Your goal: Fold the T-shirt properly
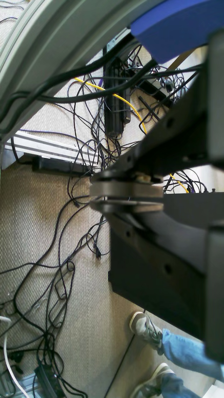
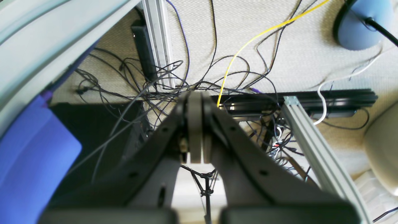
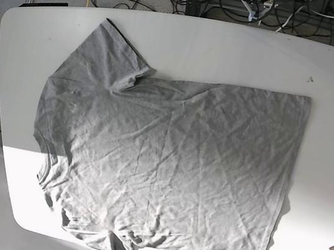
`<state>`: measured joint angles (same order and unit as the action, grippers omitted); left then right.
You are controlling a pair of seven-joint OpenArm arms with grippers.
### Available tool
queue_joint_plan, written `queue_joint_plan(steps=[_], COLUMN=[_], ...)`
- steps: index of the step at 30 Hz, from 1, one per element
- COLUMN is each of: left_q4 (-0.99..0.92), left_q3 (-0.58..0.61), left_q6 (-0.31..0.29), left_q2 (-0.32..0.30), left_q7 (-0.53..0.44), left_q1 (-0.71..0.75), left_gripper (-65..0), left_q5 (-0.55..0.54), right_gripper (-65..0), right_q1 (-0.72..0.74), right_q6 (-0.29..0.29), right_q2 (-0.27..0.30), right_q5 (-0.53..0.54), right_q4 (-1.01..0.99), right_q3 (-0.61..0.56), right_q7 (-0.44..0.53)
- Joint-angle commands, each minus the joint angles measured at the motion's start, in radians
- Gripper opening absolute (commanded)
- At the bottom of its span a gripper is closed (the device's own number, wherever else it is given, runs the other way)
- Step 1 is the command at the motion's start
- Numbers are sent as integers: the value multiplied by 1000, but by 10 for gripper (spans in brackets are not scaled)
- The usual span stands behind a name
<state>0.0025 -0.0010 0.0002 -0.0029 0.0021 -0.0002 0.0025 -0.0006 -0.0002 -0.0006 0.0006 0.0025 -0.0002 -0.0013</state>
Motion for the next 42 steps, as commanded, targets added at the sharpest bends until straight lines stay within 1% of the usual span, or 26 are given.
queue_joint_plan(steps=[1,23,29,30,42], left_q4=[16,15,16,23,24], left_q3=[7,5,4,-1,-1], left_q6=[-1,-3,-1,8,8], left_q2=[-3,-7,-5,7,4], left_q7=[9,7,6,3,5], left_q1=[10,12,12,22,21], left_gripper=[-650,-649,-650,-639,-638], left_q5=[0,0,-2,7,7], right_gripper=[-650,-650,-650,-647,-647], right_q1=[5,0,1,3,3], right_q6=[-1,-4,-1,10,10], right_q2=[-2,-3,-3,1,1], right_q5=[-1,-1,-3,-6,-1], right_q4=[-1,-2,-2,20,21], right_q3=[0,-1,1,2,4], right_q7=[-16,-42,-36,-22,-22])
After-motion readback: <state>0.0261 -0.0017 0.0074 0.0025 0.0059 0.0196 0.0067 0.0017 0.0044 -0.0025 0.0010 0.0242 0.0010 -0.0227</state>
